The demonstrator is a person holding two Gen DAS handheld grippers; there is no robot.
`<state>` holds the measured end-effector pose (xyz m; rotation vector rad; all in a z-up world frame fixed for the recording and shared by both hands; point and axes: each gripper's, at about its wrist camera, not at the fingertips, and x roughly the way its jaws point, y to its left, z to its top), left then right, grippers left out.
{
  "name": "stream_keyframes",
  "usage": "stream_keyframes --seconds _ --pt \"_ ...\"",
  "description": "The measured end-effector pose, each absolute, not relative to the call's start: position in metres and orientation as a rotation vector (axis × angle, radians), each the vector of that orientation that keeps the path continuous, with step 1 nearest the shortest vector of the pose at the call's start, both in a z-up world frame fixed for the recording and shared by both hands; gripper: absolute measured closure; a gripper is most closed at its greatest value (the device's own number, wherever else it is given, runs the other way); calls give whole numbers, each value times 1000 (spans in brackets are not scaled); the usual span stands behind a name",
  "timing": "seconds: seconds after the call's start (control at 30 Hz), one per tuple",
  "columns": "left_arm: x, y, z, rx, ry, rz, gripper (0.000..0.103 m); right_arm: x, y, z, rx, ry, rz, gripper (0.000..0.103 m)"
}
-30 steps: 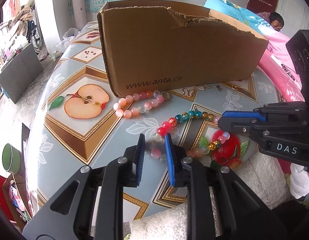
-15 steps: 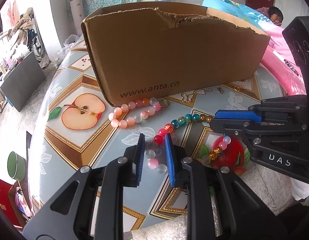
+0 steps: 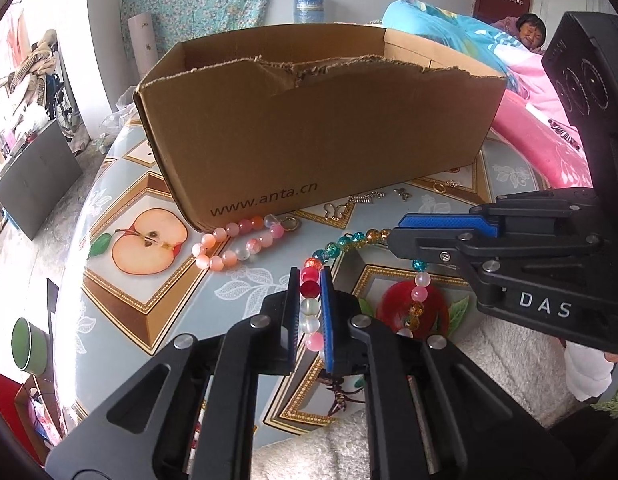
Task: Organize jewelry
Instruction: 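Close the right gripper on the beaded bracelet and lift it, then carry the bracelet into the box with the right tool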
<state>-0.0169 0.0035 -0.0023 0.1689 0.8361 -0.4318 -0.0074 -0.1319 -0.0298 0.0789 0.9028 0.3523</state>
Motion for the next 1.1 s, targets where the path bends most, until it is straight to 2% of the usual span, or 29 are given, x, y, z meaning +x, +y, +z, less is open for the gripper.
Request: stream_keyframes --seconds 0.33,0.77,0.9,1.1 --pt "-35 7 48 136 702 -457 94 -34 -148 9 71 789 358 93" --pt "-2 2 152 138 423 -541 94 -2 -149 111 23 555 390 93" --pt "29 -2 158 133 411 -548 94 39 -148 118 54 577 412 93" --pt "76 3 134 115 517 -510 94 97 -139 91 90 710 428 93"
